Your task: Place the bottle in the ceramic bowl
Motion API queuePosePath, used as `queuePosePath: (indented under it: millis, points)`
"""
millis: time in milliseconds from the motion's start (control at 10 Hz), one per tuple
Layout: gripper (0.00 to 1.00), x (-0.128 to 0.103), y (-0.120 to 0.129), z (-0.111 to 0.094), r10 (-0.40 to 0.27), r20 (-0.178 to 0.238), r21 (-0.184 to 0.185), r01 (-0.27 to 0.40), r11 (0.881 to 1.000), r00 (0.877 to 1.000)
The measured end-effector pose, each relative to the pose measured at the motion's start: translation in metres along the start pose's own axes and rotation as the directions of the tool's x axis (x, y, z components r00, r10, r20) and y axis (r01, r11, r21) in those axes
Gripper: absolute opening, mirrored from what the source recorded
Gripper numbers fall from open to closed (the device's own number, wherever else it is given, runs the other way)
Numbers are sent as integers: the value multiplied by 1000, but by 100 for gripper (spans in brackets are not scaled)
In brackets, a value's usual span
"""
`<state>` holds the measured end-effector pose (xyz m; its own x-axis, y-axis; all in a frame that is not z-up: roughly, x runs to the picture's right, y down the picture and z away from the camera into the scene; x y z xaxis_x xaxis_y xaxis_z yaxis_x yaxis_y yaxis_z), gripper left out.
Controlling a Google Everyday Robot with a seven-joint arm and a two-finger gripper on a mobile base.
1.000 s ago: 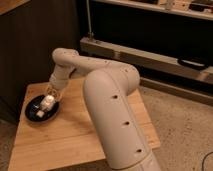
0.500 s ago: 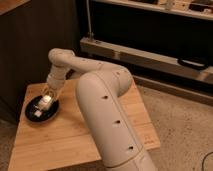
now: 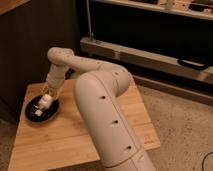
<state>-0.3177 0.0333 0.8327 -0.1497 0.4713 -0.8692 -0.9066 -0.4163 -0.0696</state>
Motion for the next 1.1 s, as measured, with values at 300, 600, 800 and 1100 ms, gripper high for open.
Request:
queuePosePath:
  millis: [300, 600, 800, 1100]
  points:
    - [4, -2, -2, 5, 10, 12, 22, -10, 1000, 1000]
    - [31, -2, -2, 5, 10, 38, 34, -11, 999, 999]
    - [56, -3, -7, 3, 22, 48, 39, -24, 999, 999]
    - [79, -8, -18, 3, 35, 35, 14, -36, 999, 999]
